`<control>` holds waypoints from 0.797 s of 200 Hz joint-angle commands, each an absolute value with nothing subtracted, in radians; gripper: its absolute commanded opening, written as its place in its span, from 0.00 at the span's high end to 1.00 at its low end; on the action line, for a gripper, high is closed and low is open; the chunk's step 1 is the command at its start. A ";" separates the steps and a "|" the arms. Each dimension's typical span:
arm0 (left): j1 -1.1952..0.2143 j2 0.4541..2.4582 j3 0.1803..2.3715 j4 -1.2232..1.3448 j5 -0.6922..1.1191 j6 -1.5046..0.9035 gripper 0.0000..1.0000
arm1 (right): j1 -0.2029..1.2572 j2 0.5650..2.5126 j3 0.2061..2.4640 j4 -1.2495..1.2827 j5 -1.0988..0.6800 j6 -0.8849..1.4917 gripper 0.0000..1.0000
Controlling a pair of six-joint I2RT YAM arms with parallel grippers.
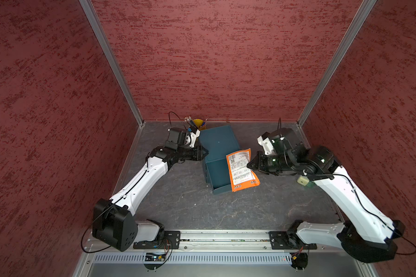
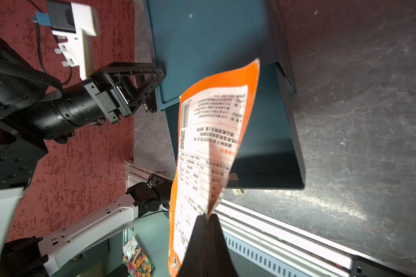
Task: Take the seed bags out of the drawer
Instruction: Pick up the seed packet from the drawer, then place the seed packet at the center of the board.
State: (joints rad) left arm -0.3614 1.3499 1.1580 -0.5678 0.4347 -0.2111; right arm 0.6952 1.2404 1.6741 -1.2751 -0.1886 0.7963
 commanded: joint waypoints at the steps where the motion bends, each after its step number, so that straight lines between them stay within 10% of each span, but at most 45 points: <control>1: -0.373 1.370 1.147 -0.672 0.402 -0.176 0.52 | 0.641 1.229 1.718 -1.337 -0.112 0.780 1.00; 159: -0.374 1.376 1.164 -0.694 0.391 -0.160 0.52 | 0.106 1.474 1.406 -0.838 -0.120 0.597 1.00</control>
